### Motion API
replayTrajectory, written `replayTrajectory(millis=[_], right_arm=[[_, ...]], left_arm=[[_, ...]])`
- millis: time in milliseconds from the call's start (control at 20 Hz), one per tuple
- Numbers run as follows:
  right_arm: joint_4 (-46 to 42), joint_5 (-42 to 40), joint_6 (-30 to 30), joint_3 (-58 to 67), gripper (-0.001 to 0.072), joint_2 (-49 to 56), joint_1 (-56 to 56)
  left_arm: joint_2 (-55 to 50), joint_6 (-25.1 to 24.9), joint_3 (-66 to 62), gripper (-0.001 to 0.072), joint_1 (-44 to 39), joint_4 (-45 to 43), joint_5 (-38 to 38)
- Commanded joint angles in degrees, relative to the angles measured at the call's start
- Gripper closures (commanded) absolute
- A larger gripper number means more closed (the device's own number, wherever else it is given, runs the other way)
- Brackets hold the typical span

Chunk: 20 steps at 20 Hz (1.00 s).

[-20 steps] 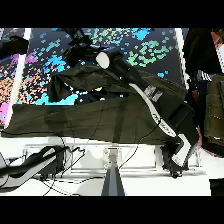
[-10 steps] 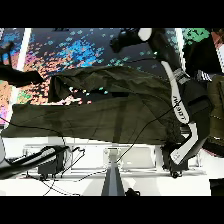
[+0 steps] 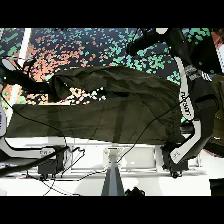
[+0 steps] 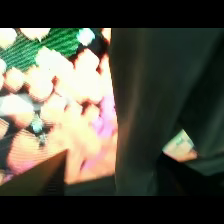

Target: Fold the clothes and pants, and hang the long-sleeved shirts on hangers.

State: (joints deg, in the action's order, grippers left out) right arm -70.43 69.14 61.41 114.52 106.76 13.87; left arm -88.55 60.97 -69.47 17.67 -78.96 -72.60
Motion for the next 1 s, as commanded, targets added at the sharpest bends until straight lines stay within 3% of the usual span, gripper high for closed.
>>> replayTrajectory(millis=[0,50,100,150,300,350,450,550,700,950], right_arm=[[-1.49,0.98,0.09,0.04,0.0271,-0.04,-0.31],[-1.86,1.01,0.13,0.04,0.0271,-0.02,-0.31],[-2.14,1.01,0.66,0.04,0.0271,-0.02,-0.33],[-2.56,1.14,0.79,0.04,0.0271,-0.02,-0.31],[-4.39,2.14,0.94,0.04,0.0273,-0.04,-0.33],[-5.57,2.36,1.09,0.04,0.0289,-0.04,-0.33],[-9.01,2.84,1.09,0.07,0.0489,-0.04,-0.33],[-12.41,4.81,1.11,0.04,0.0609,-0.04,-0.81],[-12.52,8.48,3.65,0.07,0.0650,-0.04,-4.66],[-9.79,14.73,7.13,0.02,0.0690,-0.57,-15.56]], left_arm=[[-2.82,-2.62,0.02,0.0233,-0.76,-0.57,3.41],[-3.58,-2.99,0.02,0.0234,-1.14,-0.52,3.43],[-4.26,-2.97,0.02,0.0297,-1.55,-0.81,3.48],[-4.87,-2.99,0.00,0.0454,-2.19,-1.46,4.07],[-5.01,-2.93,-1.27,0.0685,-3.87,-9.07,7.74],[-5.01,-2.71,-3.15,0.0685,-4.44,-12.66,8.37],[-4.63,2.51,-8.50,0.0686,-4.83,-19.12,11.06],[-3.85,9.01,-15.67,0.0687,-4.83,-26.51,14.01],[-1.49,10.45,-25.44,0.0686,-4.83,-35.23,17.31],[5.09,10.43,-27.93,0.0686,-4.35,-35.12,26.38]])
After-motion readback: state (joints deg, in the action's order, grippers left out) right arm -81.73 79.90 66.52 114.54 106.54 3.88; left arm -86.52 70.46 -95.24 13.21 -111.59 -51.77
